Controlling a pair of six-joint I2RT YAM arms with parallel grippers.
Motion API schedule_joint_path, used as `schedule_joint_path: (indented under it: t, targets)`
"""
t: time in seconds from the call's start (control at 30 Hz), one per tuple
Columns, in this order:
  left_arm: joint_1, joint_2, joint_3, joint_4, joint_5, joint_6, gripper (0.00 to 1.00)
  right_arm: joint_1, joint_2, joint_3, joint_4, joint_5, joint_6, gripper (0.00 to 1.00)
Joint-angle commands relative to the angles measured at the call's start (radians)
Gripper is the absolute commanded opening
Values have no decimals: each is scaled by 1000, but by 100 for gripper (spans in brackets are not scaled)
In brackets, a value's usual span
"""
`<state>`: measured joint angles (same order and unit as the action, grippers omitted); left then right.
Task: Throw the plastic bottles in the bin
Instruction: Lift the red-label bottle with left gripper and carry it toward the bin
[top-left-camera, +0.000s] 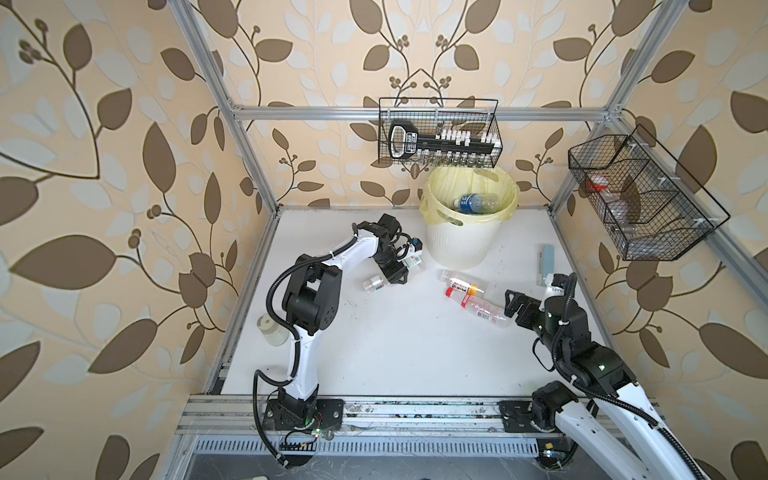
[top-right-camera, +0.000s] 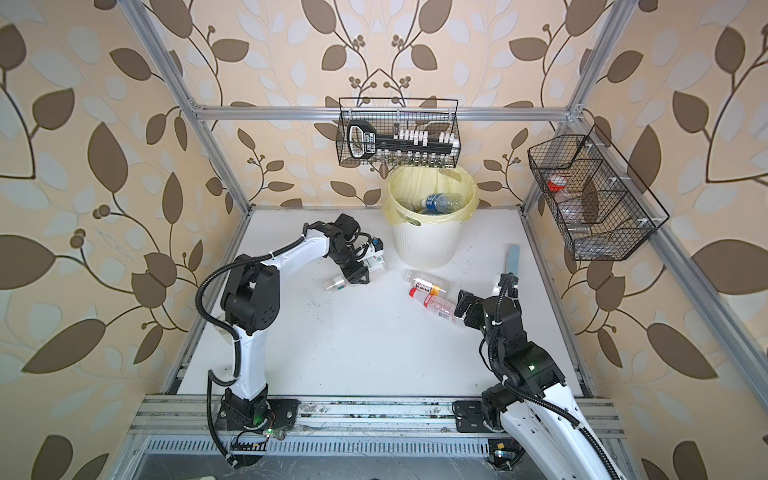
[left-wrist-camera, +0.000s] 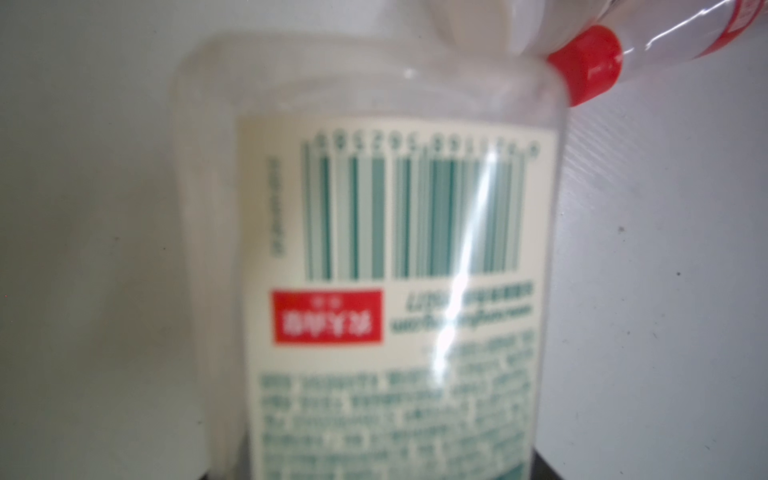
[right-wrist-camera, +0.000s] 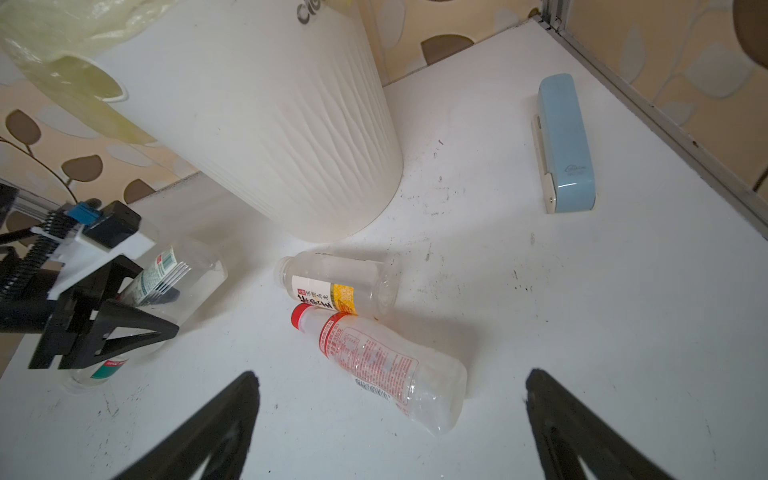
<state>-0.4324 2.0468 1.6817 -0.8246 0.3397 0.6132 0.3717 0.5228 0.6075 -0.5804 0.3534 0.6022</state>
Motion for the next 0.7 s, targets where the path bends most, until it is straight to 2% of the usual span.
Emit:
schedule_joint_path:
  t: [0.0,0.67]
  targets:
    - [1,-112,9,-61,2,-100,58,-3,-12,-5,-5,-19,-3,100]
    - [1,-243,226,-289,20,-254,55,-3,-73,-30,-43,-82,46,100]
